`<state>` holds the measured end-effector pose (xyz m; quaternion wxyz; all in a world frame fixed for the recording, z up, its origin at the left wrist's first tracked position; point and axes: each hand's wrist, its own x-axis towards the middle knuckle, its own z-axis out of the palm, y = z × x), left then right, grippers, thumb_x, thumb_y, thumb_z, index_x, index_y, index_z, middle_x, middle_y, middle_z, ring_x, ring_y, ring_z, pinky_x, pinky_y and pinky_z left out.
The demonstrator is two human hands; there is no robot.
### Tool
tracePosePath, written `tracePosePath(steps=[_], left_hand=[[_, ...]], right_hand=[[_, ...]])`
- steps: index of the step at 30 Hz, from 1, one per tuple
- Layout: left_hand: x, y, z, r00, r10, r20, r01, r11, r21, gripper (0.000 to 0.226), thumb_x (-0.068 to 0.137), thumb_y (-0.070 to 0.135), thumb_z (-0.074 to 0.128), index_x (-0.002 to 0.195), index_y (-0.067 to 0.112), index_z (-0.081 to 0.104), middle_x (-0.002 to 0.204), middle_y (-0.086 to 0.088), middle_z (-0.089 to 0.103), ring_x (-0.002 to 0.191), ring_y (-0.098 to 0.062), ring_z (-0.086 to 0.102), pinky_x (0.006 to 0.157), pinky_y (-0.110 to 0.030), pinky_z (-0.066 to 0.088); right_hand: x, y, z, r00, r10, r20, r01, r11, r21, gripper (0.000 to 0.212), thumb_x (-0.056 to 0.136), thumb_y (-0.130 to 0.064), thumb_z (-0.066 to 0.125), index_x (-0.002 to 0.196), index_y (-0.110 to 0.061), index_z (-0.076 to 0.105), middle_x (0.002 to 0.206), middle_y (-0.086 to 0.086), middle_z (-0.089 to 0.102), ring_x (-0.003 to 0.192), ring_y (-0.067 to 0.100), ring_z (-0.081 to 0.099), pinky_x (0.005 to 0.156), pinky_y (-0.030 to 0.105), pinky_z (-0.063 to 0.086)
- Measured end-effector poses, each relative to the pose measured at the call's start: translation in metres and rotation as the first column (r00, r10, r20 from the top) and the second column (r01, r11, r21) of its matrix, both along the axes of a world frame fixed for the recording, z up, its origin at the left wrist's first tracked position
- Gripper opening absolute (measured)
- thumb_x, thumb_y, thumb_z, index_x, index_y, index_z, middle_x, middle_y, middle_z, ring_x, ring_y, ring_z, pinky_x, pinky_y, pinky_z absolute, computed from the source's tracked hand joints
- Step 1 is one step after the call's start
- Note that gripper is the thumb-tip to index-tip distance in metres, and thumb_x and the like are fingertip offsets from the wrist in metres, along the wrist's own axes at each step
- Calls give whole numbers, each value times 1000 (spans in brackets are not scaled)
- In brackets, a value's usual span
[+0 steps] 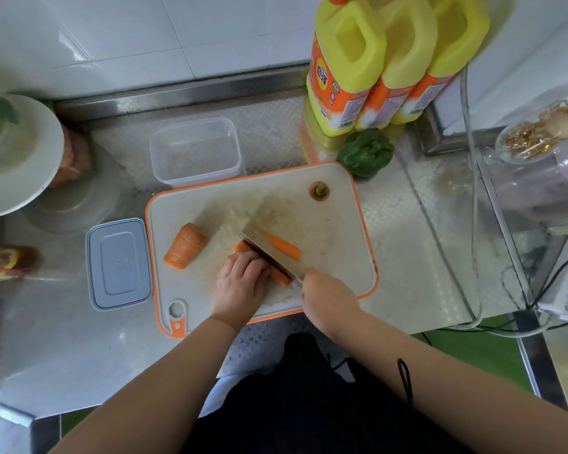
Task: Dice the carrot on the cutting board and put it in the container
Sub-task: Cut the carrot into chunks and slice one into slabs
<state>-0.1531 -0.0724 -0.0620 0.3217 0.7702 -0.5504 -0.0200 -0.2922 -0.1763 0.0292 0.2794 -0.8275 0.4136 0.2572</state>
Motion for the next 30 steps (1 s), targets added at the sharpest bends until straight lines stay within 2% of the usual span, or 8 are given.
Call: tracePosePath(steps=[6, 9, 12, 15, 18, 22, 27, 30], left_hand=[[6, 6, 17, 998, -23, -60, 22, 1000, -14, 12, 92, 16, 55, 104, 13, 53, 99, -13, 62, 92, -32, 57, 83, -39, 48], [15, -7, 42, 997, 64, 46, -63, 997, -39, 14, 93, 16, 58, 105, 13, 54, 101, -15, 60, 87, -33, 54, 81, -38, 41], [34, -38, 72, 995, -21, 98, 0, 979, 203, 21, 93, 31, 52, 102, 19, 67, 104, -4, 62, 94, -27, 51, 82, -39, 43], [52, -82, 92, 948, -311, -67, 258, 628, 734, 22, 95, 34, 53, 107, 28, 70, 101, 7, 63, 100, -19, 55, 84, -34, 44], [56, -111, 93, 874, -454, -176, 330, 285, 900, 17, 89, 29, 64, 98, 18, 74, 88, 6, 67, 83, -19, 59, 70, -28, 42], [53, -119, 88, 816, -505, -280, 423, 194, 885, 29, 85, 36, 69, 90, 8, 73, 58, 13, 47, 71, -19, 53, 61, -26, 37], [54, -122, 83, 740, -647, -183, 361, 154, 920, 21, 92, 33, 57, 95, 18, 72, 84, 4, 66, 78, -20, 60, 57, -26, 34], [55, -125, 81, 760, -622, -190, 352, 147, 924, 20, 91, 39, 59, 88, 24, 71, 74, 9, 61, 70, -14, 54, 51, -24, 28]], right_hand=[[15, 8, -5, 1000, 19, 22, -17, 996, -91, 27, 94, -3, 42, 121, -4, 46, 105, 9, 65, 96, 27, 65, 76, 32, 49], [11, 12, -8, 996, 93, 3, -92, 982, -163, 39, 93, -2, 42, 132, -1, 39, 108, 9, 65, 96, 27, 66, 73, 33, 50], [10, 12, -7, 994, 110, 20, -105, 978, -179, 37, 93, -3, 42, 130, -2, 40, 105, 9, 66, 94, 27, 66, 70, 33, 49], [9, 12, -6, 996, 83, 37, -75, 983, -170, 35, 93, -5, 43, 128, -4, 42, 102, 9, 67, 91, 27, 67, 69, 33, 49], [5, 12, -6, 997, 58, 49, -50, 986, -157, 30, 93, -5, 44, 123, -6, 43, 97, 8, 67, 88, 28, 67, 64, 33, 46], [2, 12, -6, 995, 78, 56, -69, 986, -155, 35, 92, -3, 43, 126, -4, 41, 99, 9, 67, 89, 30, 67, 63, 33, 43], [0, 10, -7, 993, 95, 73, -82, 982, -168, 34, 91, -2, 43, 125, -5, 41, 98, 8, 67, 88, 28, 67, 63, 31, 41], [-1, 9, -6, 992, 103, 79, -88, 981, -171, 34, 91, -1, 44, 125, -6, 42, 98, 8, 67, 88, 28, 67, 63, 32, 42]])
